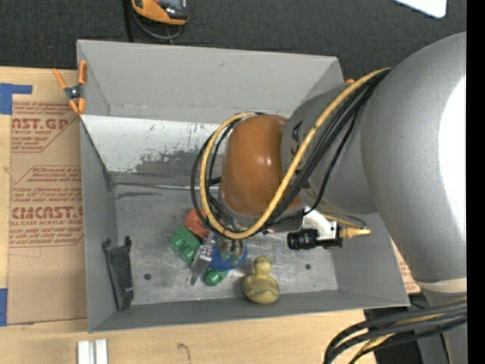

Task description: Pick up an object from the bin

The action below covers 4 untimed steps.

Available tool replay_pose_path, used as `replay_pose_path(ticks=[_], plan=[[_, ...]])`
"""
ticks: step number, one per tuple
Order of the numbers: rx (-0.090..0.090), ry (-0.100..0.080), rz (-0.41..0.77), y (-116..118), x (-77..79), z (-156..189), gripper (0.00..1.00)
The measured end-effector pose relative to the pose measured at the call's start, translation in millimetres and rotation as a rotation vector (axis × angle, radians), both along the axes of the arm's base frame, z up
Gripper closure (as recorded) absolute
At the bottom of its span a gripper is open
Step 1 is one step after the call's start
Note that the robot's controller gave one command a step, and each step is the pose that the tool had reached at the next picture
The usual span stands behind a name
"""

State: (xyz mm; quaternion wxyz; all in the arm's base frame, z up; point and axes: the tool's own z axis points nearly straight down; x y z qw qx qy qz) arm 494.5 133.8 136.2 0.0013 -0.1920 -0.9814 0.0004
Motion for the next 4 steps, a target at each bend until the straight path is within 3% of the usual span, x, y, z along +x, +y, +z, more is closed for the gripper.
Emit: replay_pose_path(ticks=[1, 2, 3, 4], plan=[[0.000, -0.002, 0.018, 2.9, 1.8, -17.2, 0.00], [0.009, -0.016, -0.174, 0.0, -3.5, -51.7, 0.00], [0.009, -0.050, -0.135, -12.8, 10.6, -54.3, 1.00], [0.009, -0.050, -0.134, -12.8, 10.6, -54.3, 1.00]])
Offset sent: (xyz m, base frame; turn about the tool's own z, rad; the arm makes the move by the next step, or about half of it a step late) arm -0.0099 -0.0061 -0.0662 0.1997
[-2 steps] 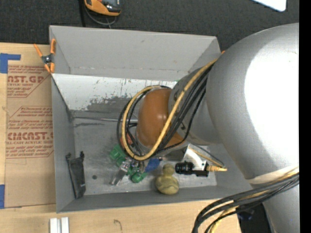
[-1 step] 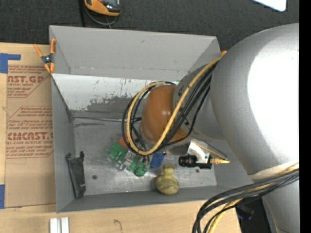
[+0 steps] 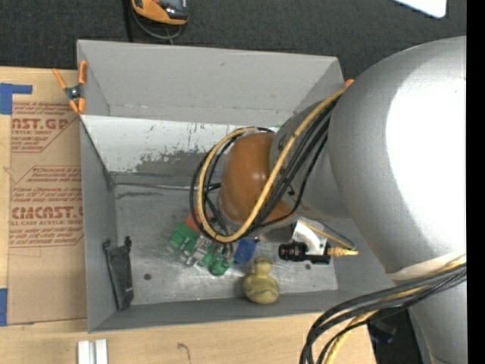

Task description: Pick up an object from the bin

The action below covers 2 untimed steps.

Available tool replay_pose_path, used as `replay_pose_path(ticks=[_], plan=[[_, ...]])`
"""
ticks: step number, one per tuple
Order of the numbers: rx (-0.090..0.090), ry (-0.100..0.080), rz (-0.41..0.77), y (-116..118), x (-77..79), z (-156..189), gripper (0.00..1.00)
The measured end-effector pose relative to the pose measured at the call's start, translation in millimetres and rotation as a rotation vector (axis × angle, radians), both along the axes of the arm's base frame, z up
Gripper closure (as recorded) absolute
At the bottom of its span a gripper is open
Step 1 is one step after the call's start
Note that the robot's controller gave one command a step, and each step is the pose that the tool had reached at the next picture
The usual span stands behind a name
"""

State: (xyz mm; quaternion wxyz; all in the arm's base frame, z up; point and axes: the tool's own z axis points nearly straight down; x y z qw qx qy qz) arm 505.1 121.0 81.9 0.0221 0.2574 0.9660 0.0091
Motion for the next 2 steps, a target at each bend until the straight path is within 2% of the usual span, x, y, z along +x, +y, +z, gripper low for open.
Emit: replay_pose_path(ticks=[1, 2], plan=[[0.000, 0.007, 0.000, 0.3, -1.1, 3.1, 1.00], [-0.004, 0.040, 0.002, 0.2, -6.5, 16.8, 1.00]])
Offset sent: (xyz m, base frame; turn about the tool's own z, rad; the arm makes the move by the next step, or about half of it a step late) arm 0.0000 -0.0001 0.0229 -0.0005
